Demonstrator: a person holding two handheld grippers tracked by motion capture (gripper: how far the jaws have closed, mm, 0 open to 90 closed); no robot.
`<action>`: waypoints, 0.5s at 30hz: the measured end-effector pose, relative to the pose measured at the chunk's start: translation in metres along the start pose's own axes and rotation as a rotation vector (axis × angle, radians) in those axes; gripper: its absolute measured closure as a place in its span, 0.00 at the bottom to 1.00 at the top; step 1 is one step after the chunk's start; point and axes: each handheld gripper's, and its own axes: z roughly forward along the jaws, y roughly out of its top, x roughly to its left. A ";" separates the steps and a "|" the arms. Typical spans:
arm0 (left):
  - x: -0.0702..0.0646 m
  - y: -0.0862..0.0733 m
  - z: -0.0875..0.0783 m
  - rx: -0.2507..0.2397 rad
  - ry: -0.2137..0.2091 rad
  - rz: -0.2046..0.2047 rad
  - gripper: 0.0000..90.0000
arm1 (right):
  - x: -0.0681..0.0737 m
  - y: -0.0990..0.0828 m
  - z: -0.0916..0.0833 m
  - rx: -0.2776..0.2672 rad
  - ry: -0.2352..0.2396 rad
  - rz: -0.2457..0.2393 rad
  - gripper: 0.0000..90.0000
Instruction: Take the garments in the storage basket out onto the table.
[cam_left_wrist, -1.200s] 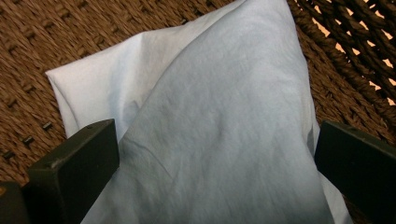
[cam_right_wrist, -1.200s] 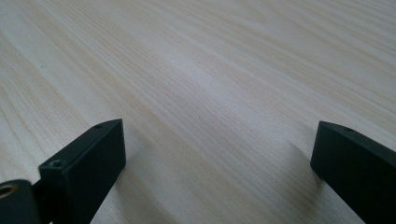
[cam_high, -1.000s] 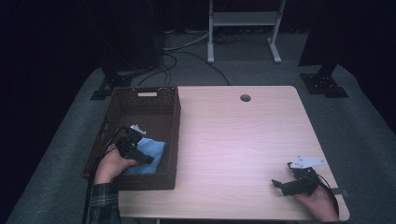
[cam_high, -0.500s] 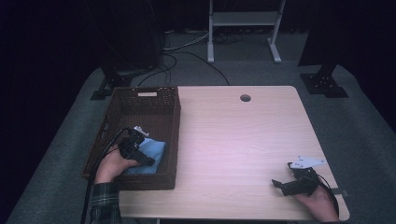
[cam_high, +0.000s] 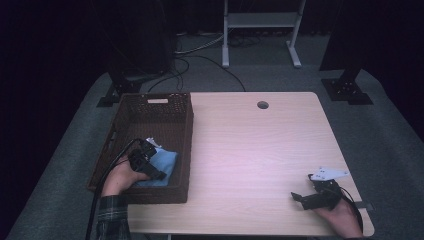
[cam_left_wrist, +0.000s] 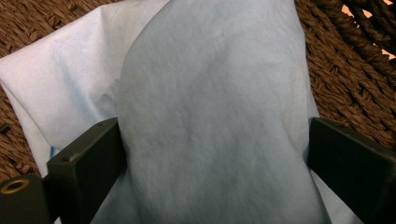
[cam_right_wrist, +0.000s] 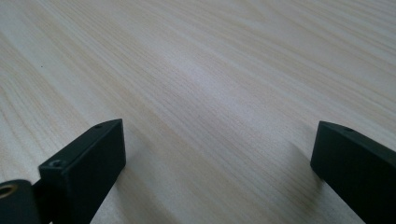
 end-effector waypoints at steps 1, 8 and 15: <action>0.000 0.000 0.000 0.000 -0.002 -0.001 0.08 | 0.000 0.000 0.000 0.000 0.000 0.000 0.02; -0.002 0.001 -0.003 0.007 -0.021 0.003 0.20 | 0.000 0.000 0.000 0.000 0.000 0.000 0.02; -0.002 0.001 -0.005 0.006 -0.031 -0.004 0.34 | 0.000 0.000 0.000 0.000 0.000 0.000 0.02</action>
